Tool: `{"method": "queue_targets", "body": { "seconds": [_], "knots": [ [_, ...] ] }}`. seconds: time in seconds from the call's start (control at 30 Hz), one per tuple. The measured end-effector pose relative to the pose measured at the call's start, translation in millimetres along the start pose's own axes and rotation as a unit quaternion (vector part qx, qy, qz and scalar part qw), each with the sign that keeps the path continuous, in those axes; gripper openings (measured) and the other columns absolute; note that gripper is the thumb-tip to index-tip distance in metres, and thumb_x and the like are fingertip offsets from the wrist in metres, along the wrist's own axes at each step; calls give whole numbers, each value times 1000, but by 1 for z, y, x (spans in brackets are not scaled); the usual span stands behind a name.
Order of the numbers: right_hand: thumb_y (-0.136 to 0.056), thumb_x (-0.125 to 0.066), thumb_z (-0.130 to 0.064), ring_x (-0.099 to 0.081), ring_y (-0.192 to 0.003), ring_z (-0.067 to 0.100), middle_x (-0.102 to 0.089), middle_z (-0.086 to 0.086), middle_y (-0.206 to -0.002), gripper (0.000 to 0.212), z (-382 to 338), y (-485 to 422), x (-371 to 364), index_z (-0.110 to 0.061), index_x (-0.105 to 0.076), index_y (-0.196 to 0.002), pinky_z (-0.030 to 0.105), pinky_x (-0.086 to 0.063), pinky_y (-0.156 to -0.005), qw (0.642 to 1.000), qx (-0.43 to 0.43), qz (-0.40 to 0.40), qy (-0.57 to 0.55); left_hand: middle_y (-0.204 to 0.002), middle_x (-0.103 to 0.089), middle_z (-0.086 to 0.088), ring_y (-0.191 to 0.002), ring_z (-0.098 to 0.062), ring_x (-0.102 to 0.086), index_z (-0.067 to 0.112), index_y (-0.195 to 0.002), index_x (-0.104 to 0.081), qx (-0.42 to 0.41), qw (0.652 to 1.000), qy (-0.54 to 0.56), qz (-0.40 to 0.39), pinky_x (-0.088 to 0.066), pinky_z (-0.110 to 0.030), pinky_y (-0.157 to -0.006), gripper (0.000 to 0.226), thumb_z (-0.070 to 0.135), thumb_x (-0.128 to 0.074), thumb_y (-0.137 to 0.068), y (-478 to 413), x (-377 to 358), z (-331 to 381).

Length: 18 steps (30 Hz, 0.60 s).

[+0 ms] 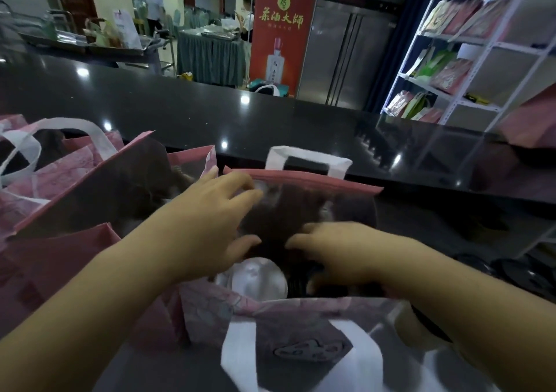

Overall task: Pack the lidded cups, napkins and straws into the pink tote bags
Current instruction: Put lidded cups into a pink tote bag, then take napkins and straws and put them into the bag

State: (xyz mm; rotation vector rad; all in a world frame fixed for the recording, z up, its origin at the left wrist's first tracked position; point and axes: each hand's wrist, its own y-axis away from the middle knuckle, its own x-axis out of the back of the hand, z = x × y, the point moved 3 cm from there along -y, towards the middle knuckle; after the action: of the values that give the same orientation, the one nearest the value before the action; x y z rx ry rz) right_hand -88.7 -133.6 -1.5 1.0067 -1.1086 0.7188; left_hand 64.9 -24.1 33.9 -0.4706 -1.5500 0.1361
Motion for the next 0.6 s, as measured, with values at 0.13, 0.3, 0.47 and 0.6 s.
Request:
{"method": "queue_targets", "body": {
  "seconds": [0.13,0.3,0.47,0.6],
  "knots": [
    [-82,-63,-46,-52,-109,17,-53,-8,-123,52,-2,23,34,-32,-46,-130,31,-45,-82,991,-14,129,-8,-99,-62,-12,-82,-30,-61,5,-103,-67,-16,1000,21,10,-53,-43,-72,41,27,-76,-70,-4,10,5],
    [-86,-61,-41,-52,-85,7,-60,-9,-107,37,0,80,60,-30,-55,-120,28,-48,-72,969,-52,238,-41,-100,-65,-6,-78,-22,-62,12,-101,-68,-44,998,51,21,-53,-32,-63,36,34,-68,-73,-15,30,30],
    [-86,-62,-38,-58,-93,14,-61,-6,-106,37,13,155,48,-26,-56,-120,37,-51,-77,945,-109,298,-83,-92,-67,-4,-73,-17,-63,15,-97,-68,-93,994,59,13,-51,-28,-59,35,39,-61,-73,-32,54,96],
    [-87,-60,-43,-55,-100,11,-58,-11,-111,41,32,221,11,-30,-52,-124,33,-48,-83,939,-167,283,-100,-94,-67,0,-75,-15,-63,19,-101,-67,-142,989,43,-2,-54,-30,-59,40,47,-52,-76,-45,53,167]
  ]
}}
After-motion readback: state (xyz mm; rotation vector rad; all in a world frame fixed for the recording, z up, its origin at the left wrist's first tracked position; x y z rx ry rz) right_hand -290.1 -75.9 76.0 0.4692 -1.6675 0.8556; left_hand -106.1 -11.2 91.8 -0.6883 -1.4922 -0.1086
